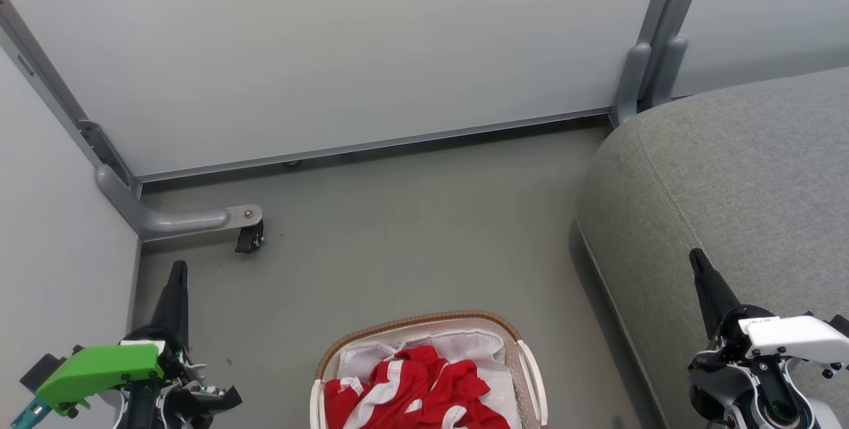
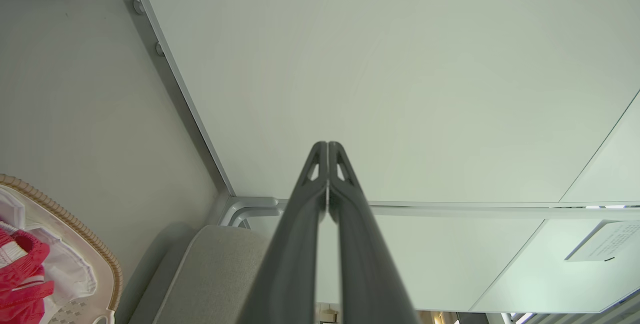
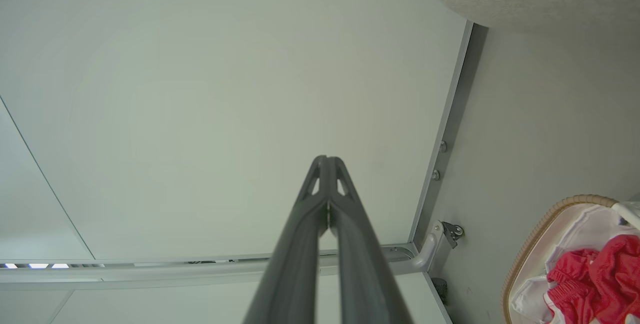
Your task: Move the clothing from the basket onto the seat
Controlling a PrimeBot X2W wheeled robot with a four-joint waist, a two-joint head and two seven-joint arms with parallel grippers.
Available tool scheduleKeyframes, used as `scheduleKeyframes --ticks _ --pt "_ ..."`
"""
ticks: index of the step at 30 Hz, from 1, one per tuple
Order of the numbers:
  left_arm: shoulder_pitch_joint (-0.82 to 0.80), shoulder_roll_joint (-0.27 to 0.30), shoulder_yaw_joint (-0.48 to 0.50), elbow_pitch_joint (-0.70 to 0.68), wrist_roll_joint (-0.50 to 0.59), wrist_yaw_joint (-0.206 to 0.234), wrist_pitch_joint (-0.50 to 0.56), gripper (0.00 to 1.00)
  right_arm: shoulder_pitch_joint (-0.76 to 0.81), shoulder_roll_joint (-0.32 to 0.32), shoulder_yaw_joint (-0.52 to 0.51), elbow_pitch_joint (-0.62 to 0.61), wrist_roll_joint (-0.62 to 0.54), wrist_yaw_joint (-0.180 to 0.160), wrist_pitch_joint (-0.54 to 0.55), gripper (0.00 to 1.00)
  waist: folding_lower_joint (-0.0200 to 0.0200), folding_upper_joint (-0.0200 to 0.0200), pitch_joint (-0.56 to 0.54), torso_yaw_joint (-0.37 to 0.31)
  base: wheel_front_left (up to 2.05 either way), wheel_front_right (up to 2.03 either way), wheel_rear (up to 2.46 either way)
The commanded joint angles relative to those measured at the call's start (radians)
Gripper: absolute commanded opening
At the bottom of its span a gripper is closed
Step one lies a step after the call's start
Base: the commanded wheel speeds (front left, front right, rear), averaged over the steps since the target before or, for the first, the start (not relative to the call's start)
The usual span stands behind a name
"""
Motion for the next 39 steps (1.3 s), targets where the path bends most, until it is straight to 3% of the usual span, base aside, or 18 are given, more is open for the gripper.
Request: scheduleKeyframes --ticks 1,39 --pt "-0.01 0.005 0.001 -0.001 -0.003 -0.006 0.003 0.0 -0.007 -0.006 -0.001 -0.003 0.003 0.0 0.002 0.0 0.0 0.0 0.0 0.0 0.0 0.0 0.0" --pt "-0.01 0.005 0.001 -0.001 -0.003 -0.006 0.003 0.0 -0.007 -0.006 -0.001 -0.003 0.003 0.0 0.002 0.0 0.0 0.0 0.0 0.0 0.0 0.0 0.0"
